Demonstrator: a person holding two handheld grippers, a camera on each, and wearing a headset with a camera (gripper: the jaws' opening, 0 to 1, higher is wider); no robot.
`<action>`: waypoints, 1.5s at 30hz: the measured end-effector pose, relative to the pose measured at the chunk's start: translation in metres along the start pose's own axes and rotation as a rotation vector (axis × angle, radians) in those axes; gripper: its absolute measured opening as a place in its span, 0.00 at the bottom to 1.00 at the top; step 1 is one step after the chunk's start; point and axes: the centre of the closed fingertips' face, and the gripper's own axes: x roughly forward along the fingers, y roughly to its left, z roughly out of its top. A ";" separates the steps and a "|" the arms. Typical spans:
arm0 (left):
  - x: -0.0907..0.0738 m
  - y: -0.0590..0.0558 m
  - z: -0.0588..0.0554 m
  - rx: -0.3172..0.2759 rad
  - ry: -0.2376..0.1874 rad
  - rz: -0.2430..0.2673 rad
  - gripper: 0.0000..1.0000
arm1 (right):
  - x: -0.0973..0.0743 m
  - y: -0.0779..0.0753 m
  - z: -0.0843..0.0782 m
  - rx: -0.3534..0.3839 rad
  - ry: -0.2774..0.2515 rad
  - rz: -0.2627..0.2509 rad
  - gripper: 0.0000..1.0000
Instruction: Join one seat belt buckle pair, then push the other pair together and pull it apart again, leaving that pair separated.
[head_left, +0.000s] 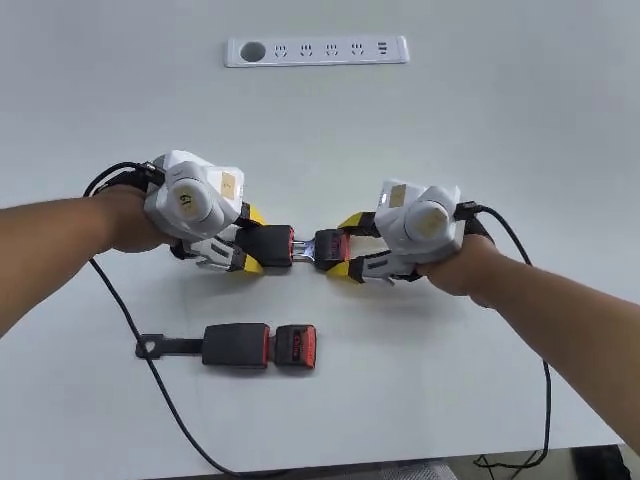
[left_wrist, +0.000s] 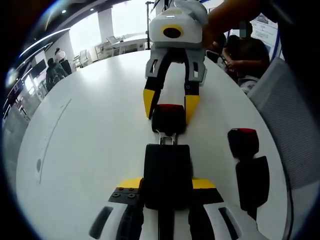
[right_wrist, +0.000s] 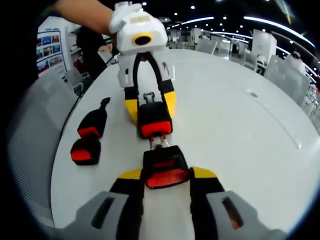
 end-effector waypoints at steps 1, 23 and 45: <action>0.000 0.000 0.000 -0.001 -0.001 0.000 0.35 | -0.003 0.000 -0.003 -0.005 0.007 -0.003 0.35; -0.001 0.000 0.000 -0.020 0.002 0.006 0.35 | -0.052 -0.005 -0.045 0.030 0.002 -0.020 0.36; -0.001 0.000 -0.001 -0.022 0.011 0.003 0.35 | -0.099 -0.009 -0.088 0.057 0.076 -0.058 0.36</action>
